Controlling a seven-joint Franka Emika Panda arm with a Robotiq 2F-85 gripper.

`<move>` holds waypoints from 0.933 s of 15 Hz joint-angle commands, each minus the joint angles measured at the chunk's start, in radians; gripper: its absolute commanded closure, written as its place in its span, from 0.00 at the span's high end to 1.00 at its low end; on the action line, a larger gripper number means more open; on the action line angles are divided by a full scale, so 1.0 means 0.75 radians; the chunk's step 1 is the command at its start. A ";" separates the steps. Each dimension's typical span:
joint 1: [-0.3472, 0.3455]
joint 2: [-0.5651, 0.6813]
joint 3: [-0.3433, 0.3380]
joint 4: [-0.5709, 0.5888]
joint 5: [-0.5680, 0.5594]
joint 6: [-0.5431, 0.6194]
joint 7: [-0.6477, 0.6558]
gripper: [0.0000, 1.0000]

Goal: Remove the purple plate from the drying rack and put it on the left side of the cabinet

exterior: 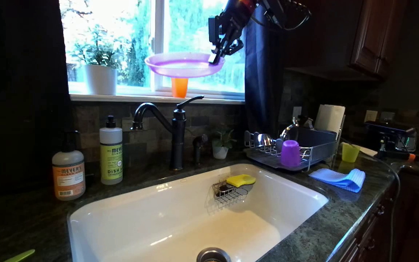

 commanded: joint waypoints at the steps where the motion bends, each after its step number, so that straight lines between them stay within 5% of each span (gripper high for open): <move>1: 0.001 0.004 -0.003 0.004 0.000 -0.003 -0.011 0.07; 7: 0.042 0.066 0.051 0.008 -0.023 0.081 -0.014 0.02; 14: 0.185 0.288 0.221 0.066 -0.089 0.295 0.292 0.02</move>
